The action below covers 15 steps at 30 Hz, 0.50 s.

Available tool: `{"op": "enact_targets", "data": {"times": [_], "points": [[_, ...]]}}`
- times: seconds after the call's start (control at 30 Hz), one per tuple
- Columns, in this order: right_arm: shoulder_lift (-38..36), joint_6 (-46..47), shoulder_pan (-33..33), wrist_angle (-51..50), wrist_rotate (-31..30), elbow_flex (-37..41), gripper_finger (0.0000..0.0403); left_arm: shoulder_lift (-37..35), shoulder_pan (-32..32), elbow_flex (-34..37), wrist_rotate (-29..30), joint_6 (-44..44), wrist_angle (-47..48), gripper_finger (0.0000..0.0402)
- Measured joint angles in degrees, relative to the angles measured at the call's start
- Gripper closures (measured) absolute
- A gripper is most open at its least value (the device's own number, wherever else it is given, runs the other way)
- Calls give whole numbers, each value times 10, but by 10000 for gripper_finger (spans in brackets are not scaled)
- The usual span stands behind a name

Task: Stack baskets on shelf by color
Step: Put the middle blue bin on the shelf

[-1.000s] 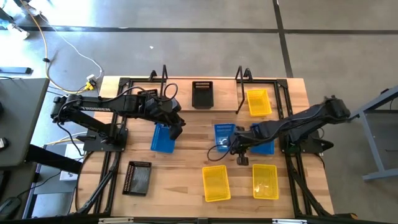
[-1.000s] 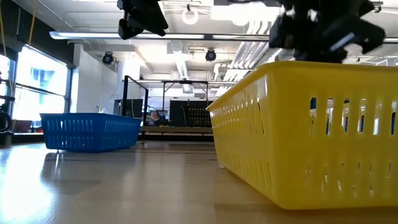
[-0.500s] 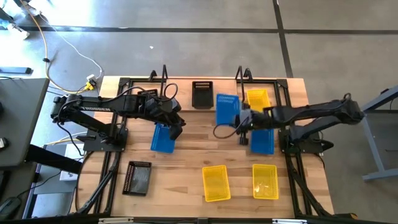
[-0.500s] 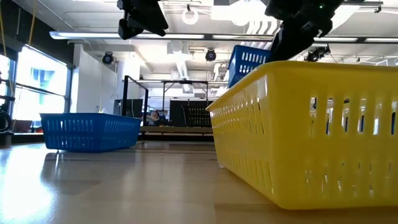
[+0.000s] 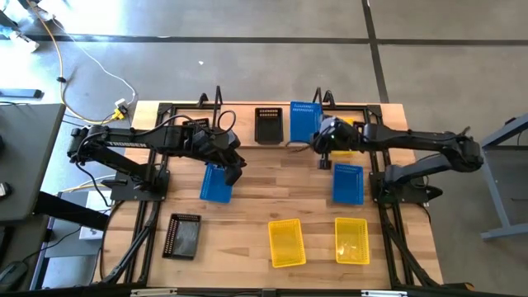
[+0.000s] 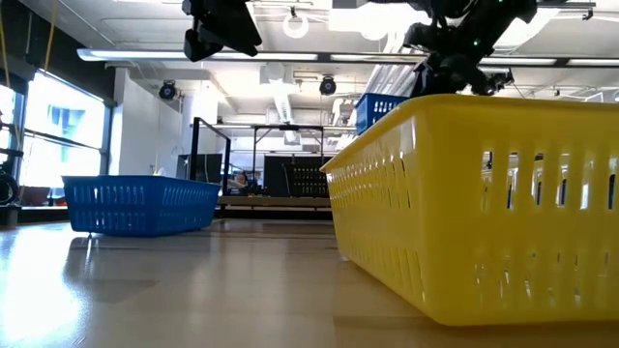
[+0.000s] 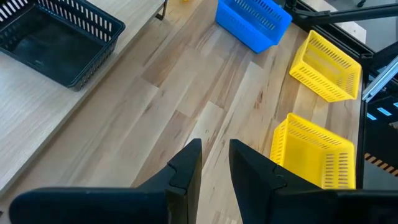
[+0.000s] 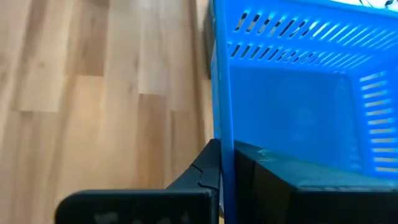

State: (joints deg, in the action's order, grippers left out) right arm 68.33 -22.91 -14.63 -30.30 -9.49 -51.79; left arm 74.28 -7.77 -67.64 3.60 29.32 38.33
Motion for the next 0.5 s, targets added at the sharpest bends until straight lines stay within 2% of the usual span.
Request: {"op": "enact_targets", "data": {"times": [0.17,0.5], "points": [[36,-27,-33,23,37,0,403,0,0,0,0,0,0,328],[123,-76,-55,38,40,1,403,0,0,0,0,5,0,328]]}}
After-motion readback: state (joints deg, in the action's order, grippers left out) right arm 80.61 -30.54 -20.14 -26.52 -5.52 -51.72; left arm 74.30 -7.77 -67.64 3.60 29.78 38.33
